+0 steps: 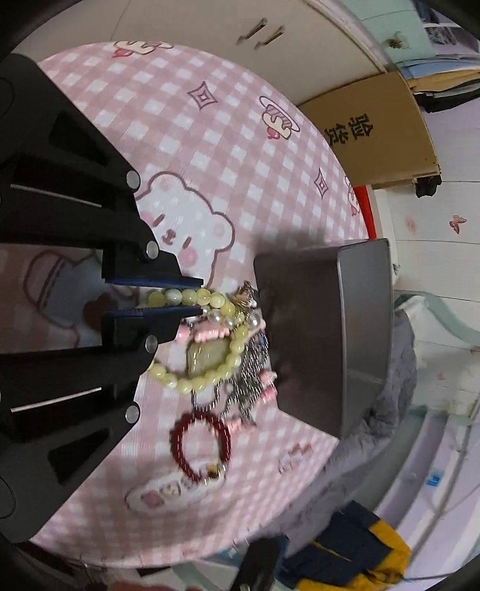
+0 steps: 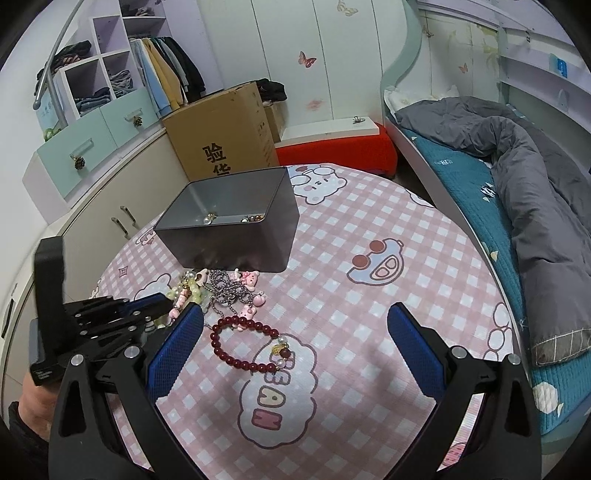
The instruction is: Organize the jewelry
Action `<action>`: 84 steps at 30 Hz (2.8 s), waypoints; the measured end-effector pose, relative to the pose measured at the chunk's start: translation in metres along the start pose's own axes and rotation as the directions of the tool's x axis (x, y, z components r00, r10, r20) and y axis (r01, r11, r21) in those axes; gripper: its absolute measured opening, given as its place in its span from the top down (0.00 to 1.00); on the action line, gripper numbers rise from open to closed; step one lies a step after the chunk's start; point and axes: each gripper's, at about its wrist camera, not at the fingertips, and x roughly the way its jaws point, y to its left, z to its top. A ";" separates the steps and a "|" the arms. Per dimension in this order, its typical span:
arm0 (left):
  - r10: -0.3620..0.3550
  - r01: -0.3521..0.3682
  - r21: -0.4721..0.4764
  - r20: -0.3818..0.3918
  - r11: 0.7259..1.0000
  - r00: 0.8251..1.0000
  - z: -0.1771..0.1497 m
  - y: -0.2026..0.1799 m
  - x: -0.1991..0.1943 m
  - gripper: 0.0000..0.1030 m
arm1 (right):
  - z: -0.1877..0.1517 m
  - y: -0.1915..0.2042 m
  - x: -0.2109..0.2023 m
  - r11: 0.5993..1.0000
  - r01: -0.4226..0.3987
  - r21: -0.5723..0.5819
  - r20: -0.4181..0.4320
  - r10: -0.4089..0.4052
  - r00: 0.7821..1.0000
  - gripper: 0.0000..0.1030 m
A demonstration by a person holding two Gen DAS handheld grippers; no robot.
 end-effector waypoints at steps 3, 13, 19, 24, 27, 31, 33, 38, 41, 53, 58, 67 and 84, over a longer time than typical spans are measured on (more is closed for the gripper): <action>-0.040 0.040 -0.004 0.048 0.999 0.998 0.003 0.001 -0.020 0.91 | 0.000 0.000 0.000 1.000 0.000 0.001 0.000 0.000 1.000 0.07; -0.082 0.075 0.047 0.173 0.996 0.981 0.015 -0.003 -0.084 0.91 | 0.000 0.015 -0.002 0.998 -0.044 -0.036 0.001 0.044 0.999 0.07; -0.058 0.052 0.034 0.180 0.998 0.982 0.007 0.005 -0.098 0.91 | -0.001 0.034 0.009 0.992 -0.100 -0.081 -0.036 0.097 0.995 0.07; -0.038 0.035 0.015 0.178 0.999 0.983 0.000 0.017 -0.104 0.91 | -0.005 0.059 0.023 0.972 -0.183 -0.148 -0.080 0.173 0.982 0.07; -0.024 0.024 -0.001 0.175 1.000 0.984 -0.004 0.025 -0.105 0.91 | -0.008 0.078 0.032 0.951 -0.227 -0.208 -0.105 0.209 0.972 0.09; -0.014 0.018 -0.021 0.175 1.000 0.984 -0.009 0.034 -0.106 0.91 | -0.009 0.101 0.048 0.925 -0.266 -0.273 -0.141 0.235 0.962 0.28; -0.009 0.014 -0.030 0.171 0.999 0.985 -0.011 0.038 -0.106 0.91 | -0.009 0.117 0.058 0.900 -0.280 -0.334 -0.161 0.238 0.958 0.38; 0.001 0.009 -0.062 0.158 0.998 0.987 -0.018 0.052 -0.102 0.91 | -0.014 0.155 0.078 0.794 -0.344 -0.502 -0.220 0.268 0.938 0.43; 0.001 0.010 -0.075 0.149 0.997 0.989 -0.020 0.058 -0.099 0.91 | -0.018 0.176 0.092 0.723 -0.369 -0.584 -0.258 0.266 0.929 0.43; 0.010 0.008 -0.131 0.135 0.991 0.991 -0.028 0.076 -0.093 0.91 | -0.011 0.183 0.115 0.665 -0.410 -0.625 -0.317 0.263 0.911 0.99; 0.016 0.004 -0.134 0.142 0.991 0.990 -0.027 0.077 -0.096 0.91 | 0.000 0.168 0.091 0.711 -0.431 -0.556 -0.269 0.338 0.902 0.99; 0.023 -0.002 -0.127 0.158 0.992 0.987 -0.023 0.075 -0.104 0.91 | 0.018 0.158 0.050 0.724 -0.437 -0.534 -0.188 0.402 0.896 0.99; -0.054 0.051 0.018 0.357 0.999 0.932 0.072 0.044 -0.143 0.91 | 0.124 0.107 -0.041 0.809 -0.317 -0.494 0.134 0.431 0.892 0.99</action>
